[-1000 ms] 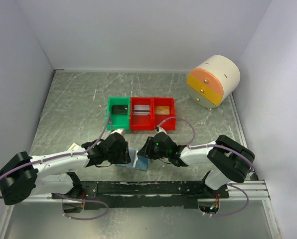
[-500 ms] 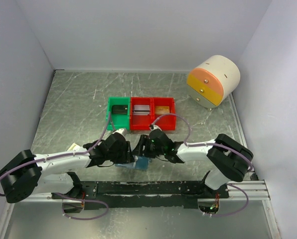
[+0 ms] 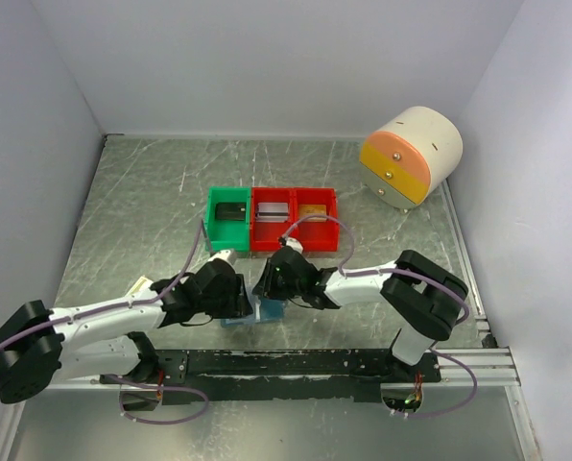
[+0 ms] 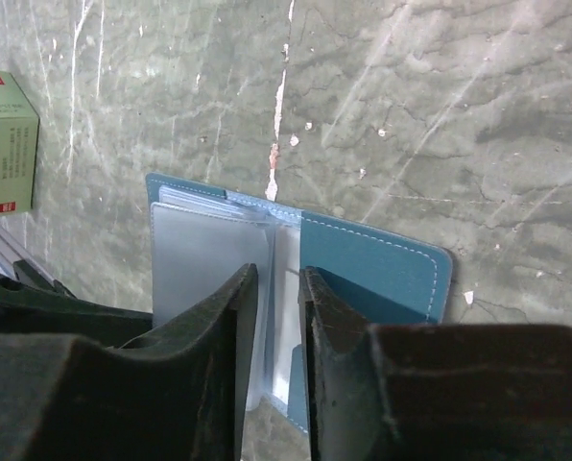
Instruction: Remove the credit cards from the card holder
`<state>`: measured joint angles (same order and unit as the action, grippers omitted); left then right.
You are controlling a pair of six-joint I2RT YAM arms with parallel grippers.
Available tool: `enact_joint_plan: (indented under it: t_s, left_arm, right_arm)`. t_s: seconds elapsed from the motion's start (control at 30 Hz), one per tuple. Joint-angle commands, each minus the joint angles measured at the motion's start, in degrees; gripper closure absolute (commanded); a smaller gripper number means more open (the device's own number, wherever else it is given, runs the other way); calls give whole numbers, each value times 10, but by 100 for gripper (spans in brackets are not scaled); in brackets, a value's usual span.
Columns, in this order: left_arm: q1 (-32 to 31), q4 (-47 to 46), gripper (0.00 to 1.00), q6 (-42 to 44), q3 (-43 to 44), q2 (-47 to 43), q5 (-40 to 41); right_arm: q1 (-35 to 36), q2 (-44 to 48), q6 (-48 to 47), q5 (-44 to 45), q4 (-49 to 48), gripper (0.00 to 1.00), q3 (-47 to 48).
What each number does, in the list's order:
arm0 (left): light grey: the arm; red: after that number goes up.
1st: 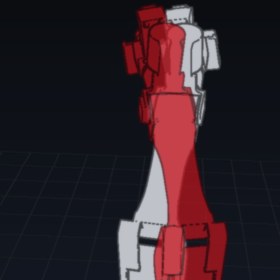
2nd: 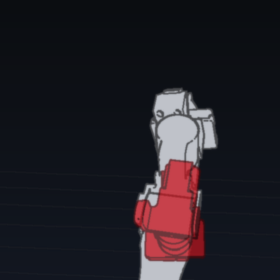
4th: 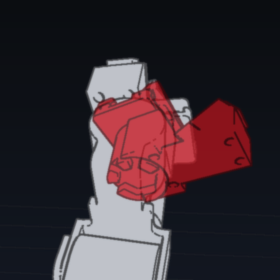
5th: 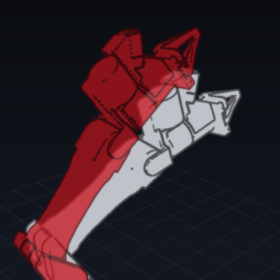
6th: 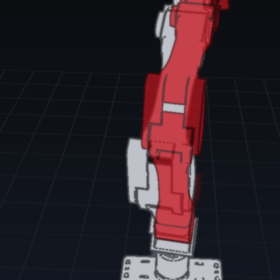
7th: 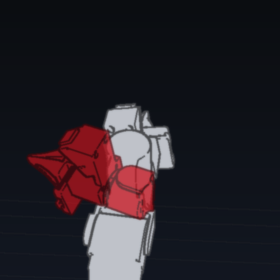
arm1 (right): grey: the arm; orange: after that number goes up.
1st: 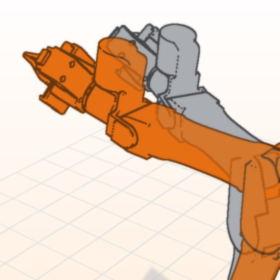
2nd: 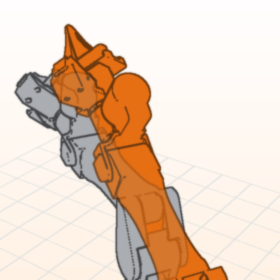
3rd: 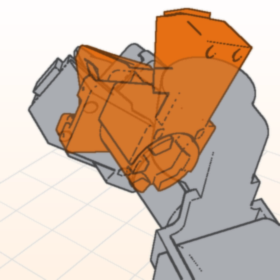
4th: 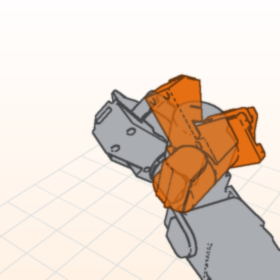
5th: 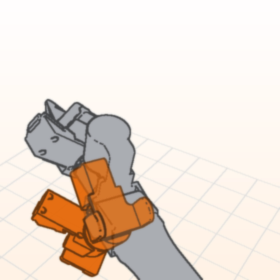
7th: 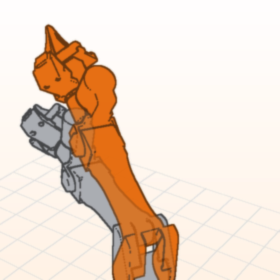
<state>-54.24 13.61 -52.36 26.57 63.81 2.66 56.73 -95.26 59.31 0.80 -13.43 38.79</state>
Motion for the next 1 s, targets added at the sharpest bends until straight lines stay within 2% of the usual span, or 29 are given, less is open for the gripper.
enact_joint_plan:
  t_s: [0.0,0.23,0.57,0.97]
  left_arm:
    - [-3,62,39,-13,-6,-38,53]
    - [-4,103,38,-21,-5,-61,82]
    - [-4,63,40,-19,-12,-43,52]
    - [-3,36,48,-16,1,-44,32]
  right_arm:
    - [9,-36,-2,1,43,76,-55]
    - [5,-50,5,-16,11,76,-70]
    - [5,-44,7,-21,-1,74,-77]
    - [5,-43,6,-24,-3,74,-79]
